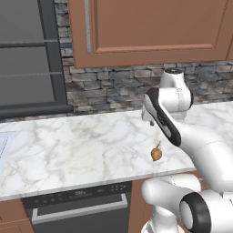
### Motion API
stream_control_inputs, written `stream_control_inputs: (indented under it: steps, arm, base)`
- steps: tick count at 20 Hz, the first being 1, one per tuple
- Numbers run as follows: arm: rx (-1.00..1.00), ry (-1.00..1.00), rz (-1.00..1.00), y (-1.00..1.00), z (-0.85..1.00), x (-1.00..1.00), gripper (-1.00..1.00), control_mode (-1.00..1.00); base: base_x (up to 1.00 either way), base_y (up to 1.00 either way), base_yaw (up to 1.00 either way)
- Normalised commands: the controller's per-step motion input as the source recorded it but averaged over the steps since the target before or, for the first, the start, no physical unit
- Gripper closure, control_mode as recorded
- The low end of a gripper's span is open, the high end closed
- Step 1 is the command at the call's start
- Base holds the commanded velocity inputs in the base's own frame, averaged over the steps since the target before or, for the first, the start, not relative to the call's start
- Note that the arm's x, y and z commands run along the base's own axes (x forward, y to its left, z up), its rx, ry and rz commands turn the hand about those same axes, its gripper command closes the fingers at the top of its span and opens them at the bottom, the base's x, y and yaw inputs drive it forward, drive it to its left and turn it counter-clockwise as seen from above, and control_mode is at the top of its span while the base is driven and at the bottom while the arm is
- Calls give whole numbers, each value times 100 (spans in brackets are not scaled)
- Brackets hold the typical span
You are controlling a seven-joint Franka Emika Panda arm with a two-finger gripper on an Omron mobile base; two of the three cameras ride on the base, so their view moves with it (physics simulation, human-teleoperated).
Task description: Place the onion and sweet potato inside the fridge drawer. Close the drawer after placing the vegetables.
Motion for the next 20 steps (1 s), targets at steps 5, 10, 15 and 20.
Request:
stream_control_inputs:
  steps: [5, 10, 15, 20]
  arm:
    - [0, 19, -29, -4, -100, 0, -100, -100]
    - [0, 15, -2, -1, -91, 17, -100, -100]
    - [0, 14, 0, -5, -61, 51, -100, -100]
    - [3, 5, 0, -17, -47, 41, -100, -100]
  base:
    - [0, 0, 0]
    - [0, 0, 0]
    - [0, 0, 0]
    - [0, 0, 0]
